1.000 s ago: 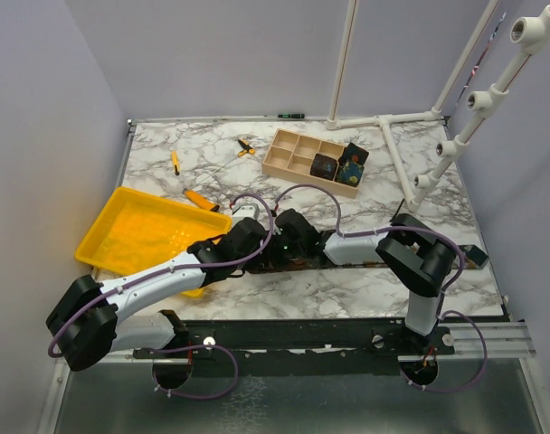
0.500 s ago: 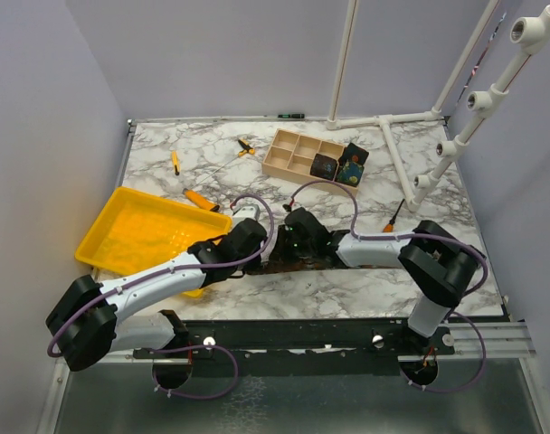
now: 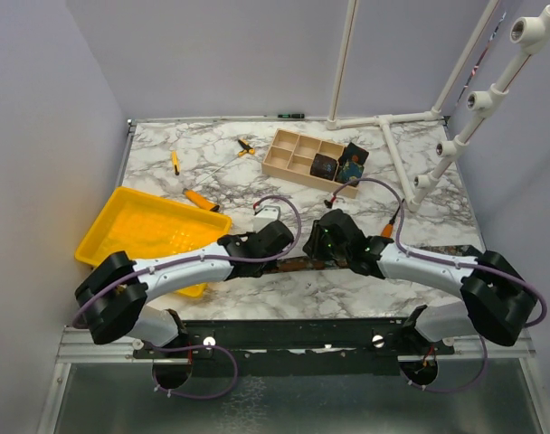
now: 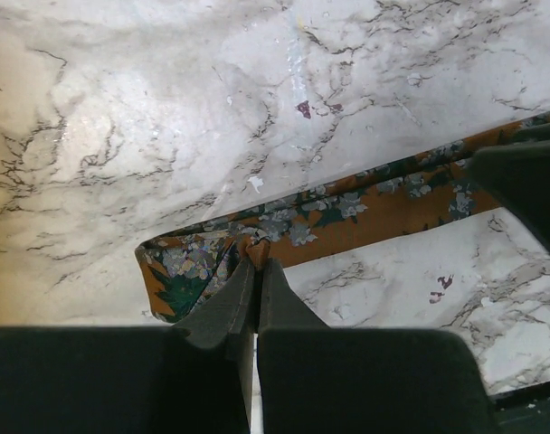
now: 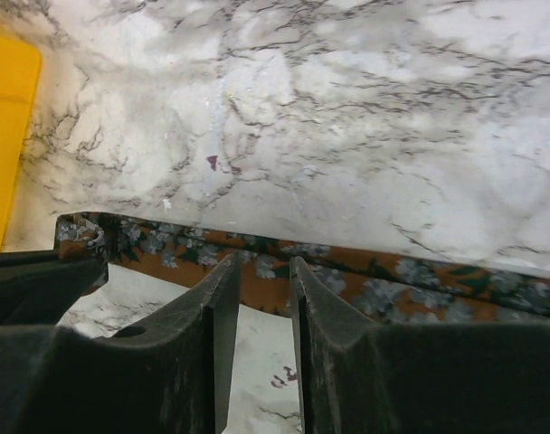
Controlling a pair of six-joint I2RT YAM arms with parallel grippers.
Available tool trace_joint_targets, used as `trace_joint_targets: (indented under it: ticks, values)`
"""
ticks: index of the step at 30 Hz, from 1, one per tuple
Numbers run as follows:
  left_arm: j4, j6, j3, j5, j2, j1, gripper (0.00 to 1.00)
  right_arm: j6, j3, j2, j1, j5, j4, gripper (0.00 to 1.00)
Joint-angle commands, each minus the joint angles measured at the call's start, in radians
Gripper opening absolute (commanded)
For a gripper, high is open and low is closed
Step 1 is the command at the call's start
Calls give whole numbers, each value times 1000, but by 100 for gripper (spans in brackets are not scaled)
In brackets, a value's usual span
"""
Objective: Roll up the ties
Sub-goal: Roll the tie at the center of the board.
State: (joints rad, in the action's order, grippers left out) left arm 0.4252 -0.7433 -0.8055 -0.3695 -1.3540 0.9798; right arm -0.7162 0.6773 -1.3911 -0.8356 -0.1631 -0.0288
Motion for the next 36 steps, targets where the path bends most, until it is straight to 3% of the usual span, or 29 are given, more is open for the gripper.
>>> trace_joint_targets:
  ticks: [1, 16, 23, 36]
  values:
    - [41, -63, -60, -75, -94, 36, 0, 21, -52, 84, 23, -53, -65, 33]
    - [42, -113, -174, -80, -282, 86, 0, 7, -123, 154, 29, -31, -73, 34]
    - [43, -128, -164, -72, -266, 86, 32, 9, -124, 164, 28, -23, -77, 35]
    - [52, -141, -102, -56, -83, 86, 54, 29, -98, 205, 29, 63, -90, 52]
